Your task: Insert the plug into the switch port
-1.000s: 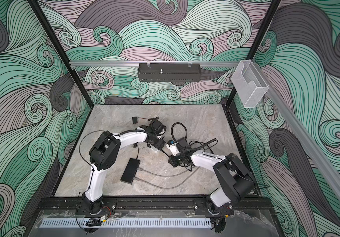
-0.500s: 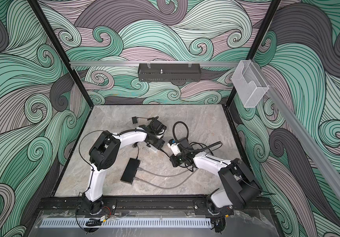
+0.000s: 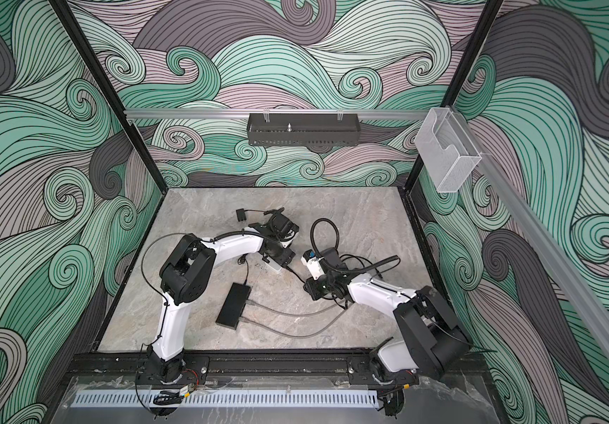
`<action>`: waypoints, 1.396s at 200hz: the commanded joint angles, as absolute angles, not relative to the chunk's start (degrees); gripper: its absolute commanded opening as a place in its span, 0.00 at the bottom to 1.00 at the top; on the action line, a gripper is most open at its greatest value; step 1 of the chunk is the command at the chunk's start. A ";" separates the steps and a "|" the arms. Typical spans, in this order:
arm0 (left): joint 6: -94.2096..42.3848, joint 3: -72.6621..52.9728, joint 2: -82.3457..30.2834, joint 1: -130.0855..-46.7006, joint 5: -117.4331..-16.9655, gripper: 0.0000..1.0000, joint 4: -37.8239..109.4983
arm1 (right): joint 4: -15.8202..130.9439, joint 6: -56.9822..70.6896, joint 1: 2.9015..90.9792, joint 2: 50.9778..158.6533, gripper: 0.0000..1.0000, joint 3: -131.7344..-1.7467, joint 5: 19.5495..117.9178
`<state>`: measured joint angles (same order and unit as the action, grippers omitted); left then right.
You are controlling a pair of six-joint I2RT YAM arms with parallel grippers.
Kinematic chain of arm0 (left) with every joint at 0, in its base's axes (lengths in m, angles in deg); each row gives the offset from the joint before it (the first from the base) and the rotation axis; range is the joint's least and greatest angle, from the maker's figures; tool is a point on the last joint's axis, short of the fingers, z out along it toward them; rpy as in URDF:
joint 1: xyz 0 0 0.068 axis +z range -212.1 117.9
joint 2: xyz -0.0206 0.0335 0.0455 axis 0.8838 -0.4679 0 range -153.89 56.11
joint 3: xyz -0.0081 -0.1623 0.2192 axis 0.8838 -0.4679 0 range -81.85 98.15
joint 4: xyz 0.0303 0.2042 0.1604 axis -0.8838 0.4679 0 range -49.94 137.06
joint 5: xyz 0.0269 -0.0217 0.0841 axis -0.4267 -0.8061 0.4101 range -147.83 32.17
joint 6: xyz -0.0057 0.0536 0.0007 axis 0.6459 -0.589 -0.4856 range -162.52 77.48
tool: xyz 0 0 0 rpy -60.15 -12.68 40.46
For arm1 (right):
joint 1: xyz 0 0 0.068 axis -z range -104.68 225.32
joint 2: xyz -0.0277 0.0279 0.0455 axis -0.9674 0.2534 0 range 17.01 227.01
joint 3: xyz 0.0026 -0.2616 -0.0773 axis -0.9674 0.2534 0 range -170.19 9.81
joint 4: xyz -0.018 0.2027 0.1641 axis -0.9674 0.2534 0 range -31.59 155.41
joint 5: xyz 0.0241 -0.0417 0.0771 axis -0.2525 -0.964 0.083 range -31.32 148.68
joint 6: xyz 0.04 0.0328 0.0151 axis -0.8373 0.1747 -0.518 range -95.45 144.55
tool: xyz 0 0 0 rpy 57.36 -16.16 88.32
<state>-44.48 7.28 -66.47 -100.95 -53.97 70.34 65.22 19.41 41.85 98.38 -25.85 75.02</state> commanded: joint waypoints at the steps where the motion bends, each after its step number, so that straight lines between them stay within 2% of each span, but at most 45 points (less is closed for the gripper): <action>1: -44.13 10.23 -66.96 -100.58 -53.61 0.79 72.38 | 66.05 19.24 42.11 98.81 0.39 -28.21 74.32; 15: -43.65 10.85 -66.64 -100.58 -53.70 0.81 72.65 | 66.02 18.40 42.98 97.67 0.45 -28.86 74.53; 45: -40.24 11.32 -63.84 -100.60 -53.84 0.94 72.77 | 64.89 14.34 47.34 91.52 0.60 -28.03 74.00; 51: -38.79 11.09 -62.63 -100.60 -54.52 0.95 72.35 | 64.35 12.33 48.28 90.02 0.65 -27.61 72.07; 61: -36.58 10.36 -60.25 -100.53 -55.71 0.97 70.54 | 63.60 7.84 49.31 87.96 0.82 -26.97 67.98; 66: -35.35 9.90 -58.98 -100.59 -56.18 0.98 69.76 | 64.09 5.62 49.76 87.15 0.87 -27.08 65.97; 88: -30.32 6.45 -51.96 -100.60 -57.96 0.98 65.30 | 73.00 -0.14 50.54 84.12 0.90 -30.76 57.80; 115: -26.04 -2.78 -41.16 -100.53 -65.50 0.99 56.10 | 86.35 -10.82 50.63 80.99 0.99 -34.19 47.98; 131: -23.21 -8.59 -35.91 -100.86 -70.35 0.99 51.23 | 90.42 -14.89 50.95 80.47 1.00 -35.14 46.86; 149: -19.32 -12.97 -32.08 -100.94 -75.78 0.99 49.48 | 89.44 -18.23 52.31 80.91 1.00 -35.04 50.06; 188: -12.05 -16.19 -25.79 -101.13 -86.27 0.99 55.19 | 84.42 -21.14 55.43 89.28 0.98 -38.80 58.46; 220: -17.96 -15.99 -17.15 -100.90 -87.51 0.99 66.46 | 75.53 -18.94 56.30 97.26 0.97 -41.39 57.85; 242: -22.77 -17.91 -10.99 -100.87 -87.06 0.99 67.99 | 67.04 -14.05 57.27 103.70 0.95 -43.65 57.93; 256: -27.29 -18.28 -7.55 -100.86 -85.92 0.99 69.33 | 63.52 -11.88 58.53 107.76 0.89 -46.65 61.40; 279: -30.00 -19.12 -3.60 -100.47 -81.83 0.99 70.12 | 52.78 -10.76 59.35 111.44 0.86 -47.91 68.19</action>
